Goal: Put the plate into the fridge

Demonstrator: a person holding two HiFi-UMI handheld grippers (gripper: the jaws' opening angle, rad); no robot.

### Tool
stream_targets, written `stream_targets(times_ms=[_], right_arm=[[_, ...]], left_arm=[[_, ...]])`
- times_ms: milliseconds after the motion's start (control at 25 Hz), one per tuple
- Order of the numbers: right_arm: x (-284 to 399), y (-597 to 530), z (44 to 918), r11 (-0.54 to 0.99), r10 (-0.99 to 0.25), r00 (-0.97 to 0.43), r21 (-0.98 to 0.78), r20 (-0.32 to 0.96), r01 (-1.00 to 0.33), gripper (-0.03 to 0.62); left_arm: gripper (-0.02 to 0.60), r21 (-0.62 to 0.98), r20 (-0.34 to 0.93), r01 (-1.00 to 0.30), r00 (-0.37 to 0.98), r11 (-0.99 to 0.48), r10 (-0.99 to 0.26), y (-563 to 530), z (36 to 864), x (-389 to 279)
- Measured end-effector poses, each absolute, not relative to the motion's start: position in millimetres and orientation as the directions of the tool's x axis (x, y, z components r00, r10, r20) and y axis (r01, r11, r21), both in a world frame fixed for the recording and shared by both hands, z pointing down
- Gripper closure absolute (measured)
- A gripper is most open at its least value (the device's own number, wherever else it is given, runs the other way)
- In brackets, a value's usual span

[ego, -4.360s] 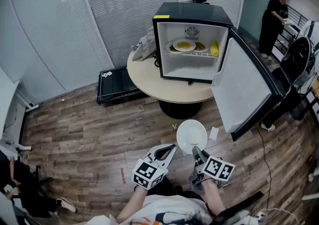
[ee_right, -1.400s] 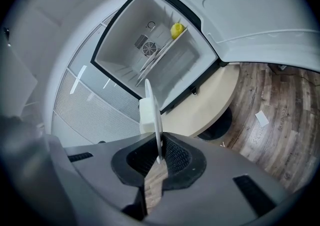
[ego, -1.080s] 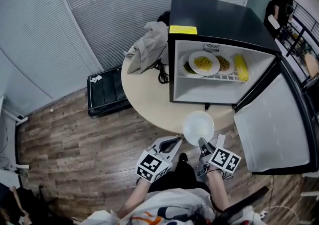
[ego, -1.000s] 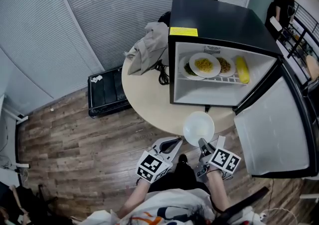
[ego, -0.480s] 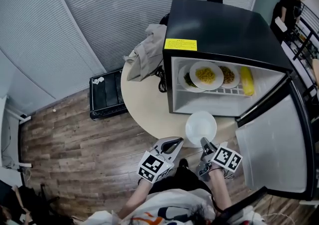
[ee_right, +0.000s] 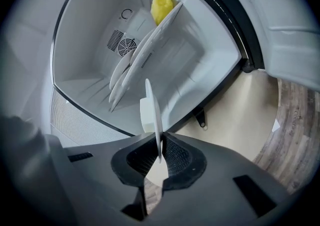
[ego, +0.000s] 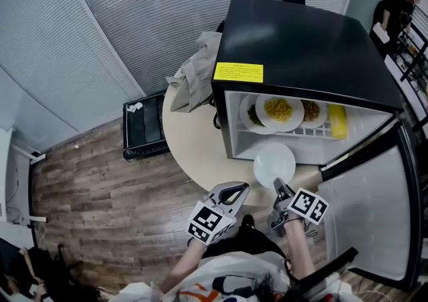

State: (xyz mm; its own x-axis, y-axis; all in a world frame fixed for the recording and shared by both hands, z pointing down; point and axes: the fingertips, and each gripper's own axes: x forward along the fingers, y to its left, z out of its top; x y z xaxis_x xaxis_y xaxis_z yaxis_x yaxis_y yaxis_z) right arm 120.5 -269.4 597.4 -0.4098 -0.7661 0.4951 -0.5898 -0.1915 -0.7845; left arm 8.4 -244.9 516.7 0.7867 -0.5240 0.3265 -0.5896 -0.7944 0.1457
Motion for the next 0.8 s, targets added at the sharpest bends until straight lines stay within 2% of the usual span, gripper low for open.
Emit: stream_targets(times_ms=[800], right_arm=[[149,-324,635,-0.259,-0.746,-0.376,-0.761,0.549,-0.595,0.568]], left_arm=[[0.569,0.158,0.360,-0.611,0.767,-0.776,-0.531,-259,529,21]])
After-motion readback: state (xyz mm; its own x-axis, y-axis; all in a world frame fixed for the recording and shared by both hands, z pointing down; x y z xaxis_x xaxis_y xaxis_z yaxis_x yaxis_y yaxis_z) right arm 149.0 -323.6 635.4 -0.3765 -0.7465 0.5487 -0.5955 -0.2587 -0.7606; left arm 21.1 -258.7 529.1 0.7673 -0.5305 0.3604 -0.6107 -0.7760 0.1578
